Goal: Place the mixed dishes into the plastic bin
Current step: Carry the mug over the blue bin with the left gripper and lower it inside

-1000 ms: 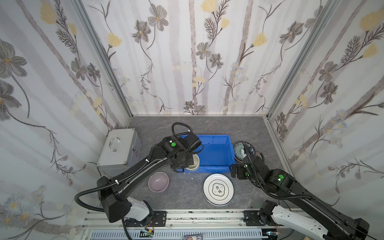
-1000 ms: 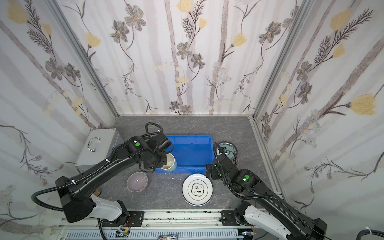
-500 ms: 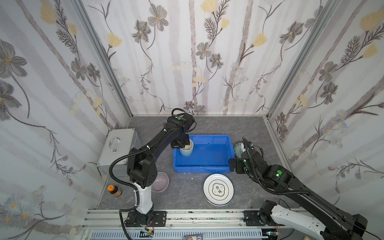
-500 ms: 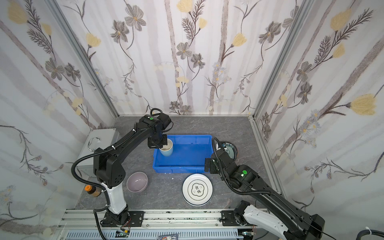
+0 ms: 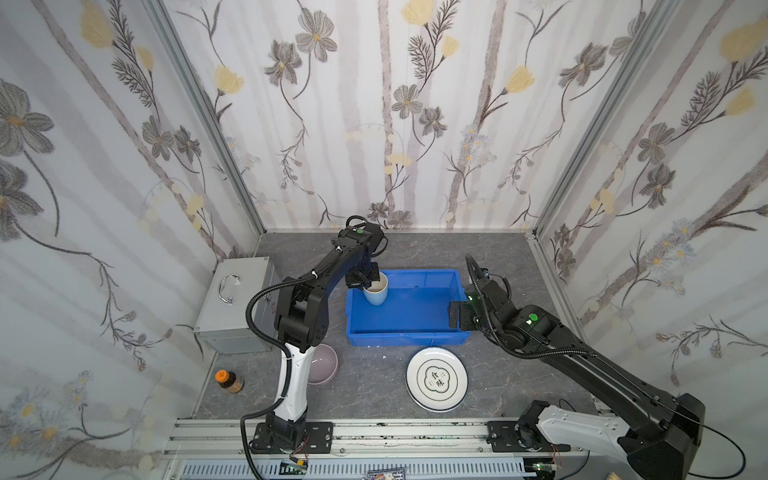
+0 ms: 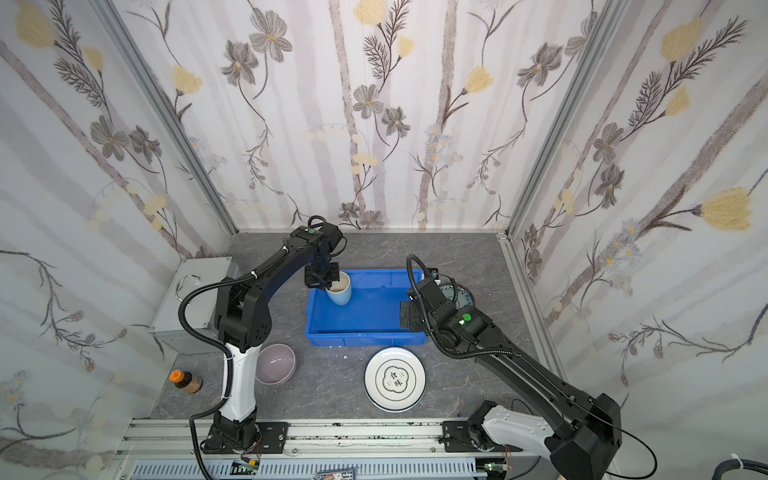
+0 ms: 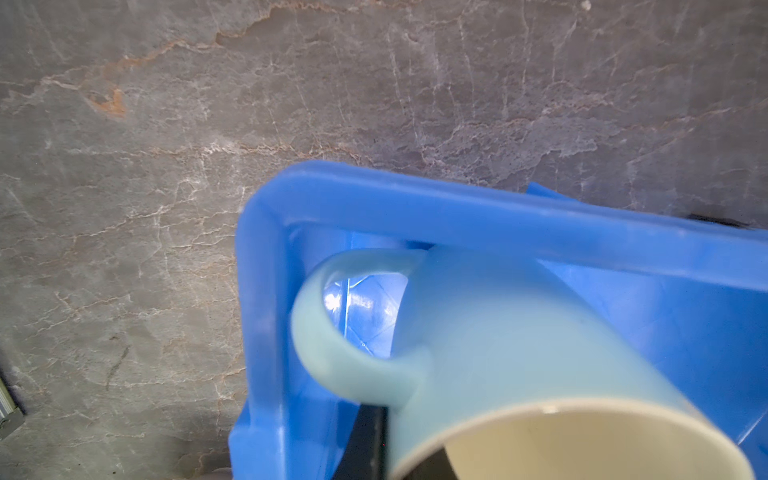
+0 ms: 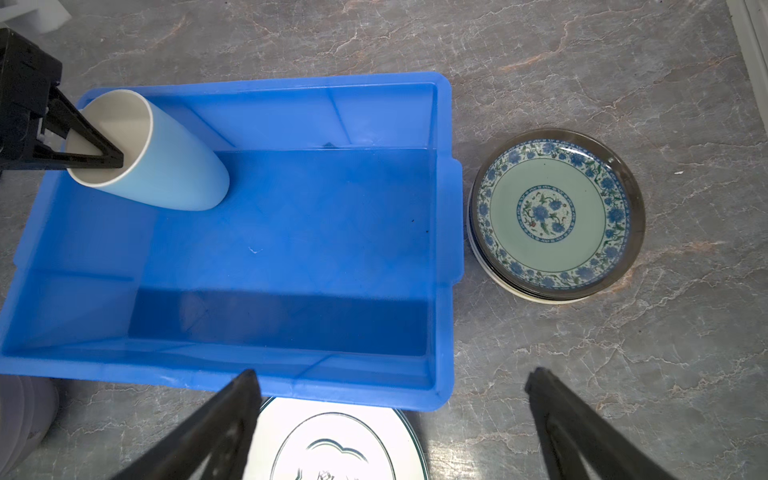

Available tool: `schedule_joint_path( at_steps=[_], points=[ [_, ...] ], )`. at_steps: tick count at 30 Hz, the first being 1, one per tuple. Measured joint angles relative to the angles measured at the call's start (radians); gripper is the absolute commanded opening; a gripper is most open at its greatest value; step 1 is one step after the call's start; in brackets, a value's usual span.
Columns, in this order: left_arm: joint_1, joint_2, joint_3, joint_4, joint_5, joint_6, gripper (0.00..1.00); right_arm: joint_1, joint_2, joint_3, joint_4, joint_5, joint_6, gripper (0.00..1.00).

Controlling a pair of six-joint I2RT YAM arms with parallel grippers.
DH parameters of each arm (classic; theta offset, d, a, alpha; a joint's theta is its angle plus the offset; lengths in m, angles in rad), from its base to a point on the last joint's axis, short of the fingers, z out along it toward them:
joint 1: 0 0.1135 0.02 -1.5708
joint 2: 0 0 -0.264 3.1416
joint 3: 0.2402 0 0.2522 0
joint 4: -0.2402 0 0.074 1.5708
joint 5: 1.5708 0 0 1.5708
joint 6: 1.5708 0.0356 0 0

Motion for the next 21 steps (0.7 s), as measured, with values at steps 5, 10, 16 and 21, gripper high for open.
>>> schedule_joint_path(
  at_steps=[5, 10, 16, 21],
  points=[
    [0.014, 0.004, -0.002, 0.005, 0.002, 0.007, 0.09, -0.013, 0.039, 0.021, 0.000, -0.019, -0.015, 1.00],
    [0.014, 0.004, -0.006, 0.010, 0.015, 0.015, 0.22, -0.020, 0.060, 0.030, 0.000, -0.037, -0.026, 1.00],
    [0.014, 0.004, -0.004, 0.011, 0.017, 0.026, 0.26, -0.020, 0.068, 0.032, -0.001, -0.049, -0.026, 1.00],
    [0.014, -0.001, -0.007, 0.009, 0.021, 0.029, 0.44, -0.021, 0.067, 0.032, -0.001, -0.051, -0.026, 1.00]
  ],
)
